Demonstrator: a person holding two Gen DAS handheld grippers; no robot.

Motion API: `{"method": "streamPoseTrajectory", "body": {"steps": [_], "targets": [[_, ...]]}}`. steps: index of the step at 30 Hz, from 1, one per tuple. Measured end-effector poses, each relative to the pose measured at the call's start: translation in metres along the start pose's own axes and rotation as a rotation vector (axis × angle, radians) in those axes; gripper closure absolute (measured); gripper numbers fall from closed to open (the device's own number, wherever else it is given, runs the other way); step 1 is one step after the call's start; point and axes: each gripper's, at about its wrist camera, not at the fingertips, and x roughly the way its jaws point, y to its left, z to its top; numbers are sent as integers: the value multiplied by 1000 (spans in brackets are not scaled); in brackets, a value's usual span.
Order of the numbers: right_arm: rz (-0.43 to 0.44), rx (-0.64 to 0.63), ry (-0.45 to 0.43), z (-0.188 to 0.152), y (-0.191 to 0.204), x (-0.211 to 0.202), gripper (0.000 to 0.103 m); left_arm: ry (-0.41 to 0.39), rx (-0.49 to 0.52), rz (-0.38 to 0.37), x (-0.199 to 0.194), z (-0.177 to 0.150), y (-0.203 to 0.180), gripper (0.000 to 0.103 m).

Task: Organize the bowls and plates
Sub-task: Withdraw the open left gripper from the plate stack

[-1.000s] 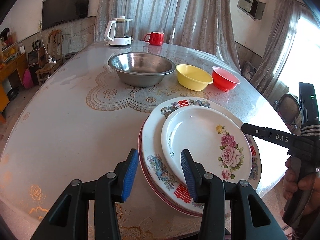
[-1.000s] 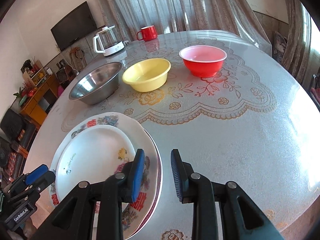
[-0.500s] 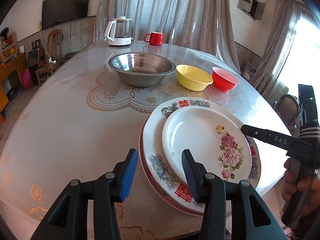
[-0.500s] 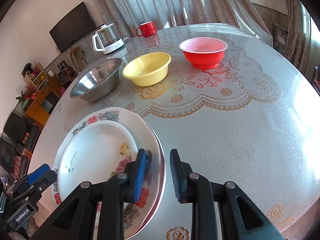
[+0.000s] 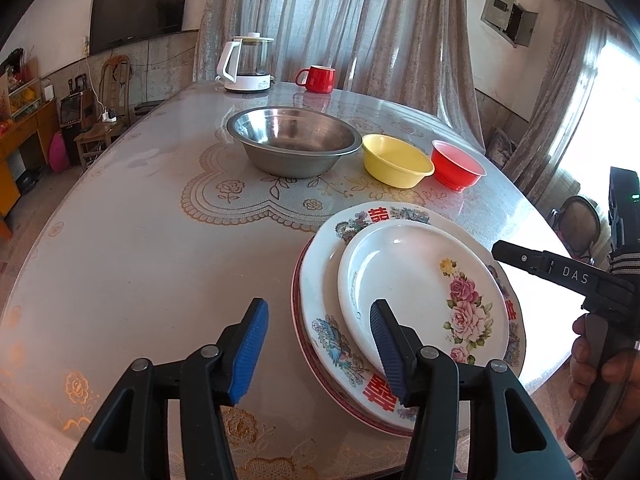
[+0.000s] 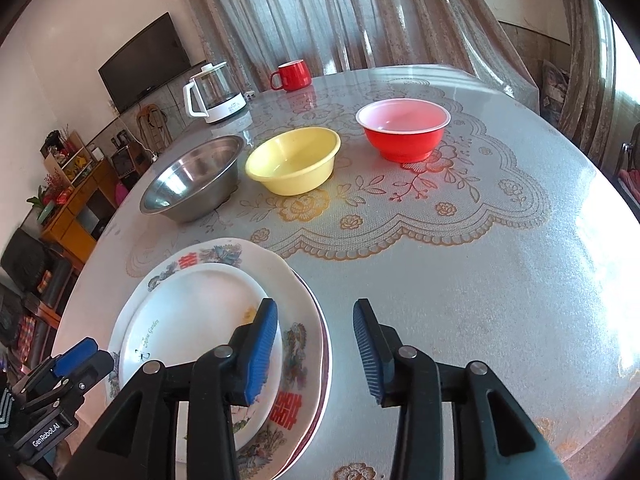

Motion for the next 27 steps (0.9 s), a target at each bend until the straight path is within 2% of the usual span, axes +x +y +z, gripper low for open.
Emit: {"method": "streamPoseTrajectory", "body": {"steps": [9,15,22,27], "targets": [[37,-7,15,7,10,7,63,10,-27,22,6,5,11,44],[97,-30,29,16,28,14,62,28,-101,42,12,10,37,44],[169,-43,72,23,48,30,62,16,-182,11,17,19,70,44],[202,-52,86,32,59,40,62,24,-240,32,26,24,90,42]]}}
